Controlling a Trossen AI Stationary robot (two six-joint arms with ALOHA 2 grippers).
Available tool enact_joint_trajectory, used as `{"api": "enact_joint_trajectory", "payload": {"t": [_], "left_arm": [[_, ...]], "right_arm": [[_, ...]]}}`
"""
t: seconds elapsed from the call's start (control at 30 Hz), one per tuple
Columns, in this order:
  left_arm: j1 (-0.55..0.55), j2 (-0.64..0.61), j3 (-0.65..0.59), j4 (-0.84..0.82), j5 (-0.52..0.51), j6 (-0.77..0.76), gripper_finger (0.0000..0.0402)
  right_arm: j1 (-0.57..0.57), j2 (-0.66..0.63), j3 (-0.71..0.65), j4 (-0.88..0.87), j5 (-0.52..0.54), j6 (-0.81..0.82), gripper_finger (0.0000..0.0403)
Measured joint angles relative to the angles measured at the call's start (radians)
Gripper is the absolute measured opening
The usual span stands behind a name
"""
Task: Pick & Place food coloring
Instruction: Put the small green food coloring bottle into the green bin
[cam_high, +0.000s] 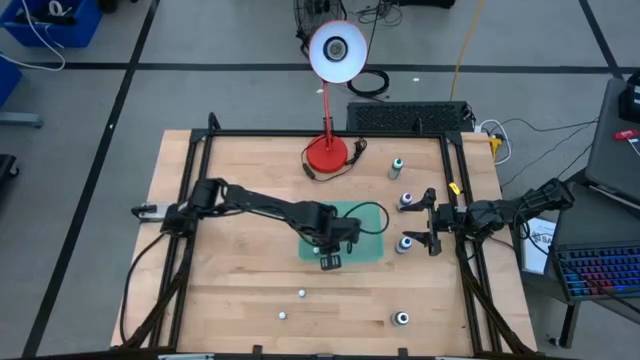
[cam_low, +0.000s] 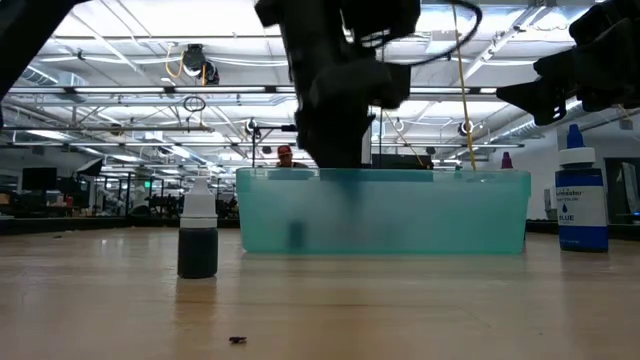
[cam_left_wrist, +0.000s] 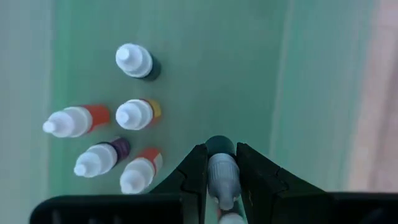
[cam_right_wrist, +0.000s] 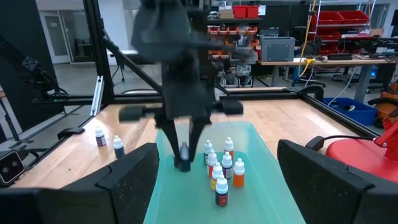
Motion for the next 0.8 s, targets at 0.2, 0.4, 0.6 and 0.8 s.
{"api": "enact_joint_trajectory", "payload": {"t": [0.2, 0.4, 0.6, 0.8], "left_arm": [[0.005, 0.029, 0.0, -0.012, -0.007, -0.008, 0.0066], [0.005, 0.026, 0.0, -0.017, -0.007, -0.034, 0.0066], [0.011, 0.027, -0.026, -0.016, 0.0, -0.055, 0.0066], [0.01, 0.026, -0.045, -0.009, 0.0, -0.072, 0.0066]], "right_arm": [[0.0, 0.0, 0.0, 0.0, 0.0, 0.0, 0.0313], [0.0, 0.0, 0.0, 0.0, 0.0, 0.0, 0.0313], [0.0, 0.0, 0.0, 0.0, 0.0, 0.0, 0.0313], [0.0, 0.0, 0.0, 0.0, 0.0, 0.0, 0.0313]]}}
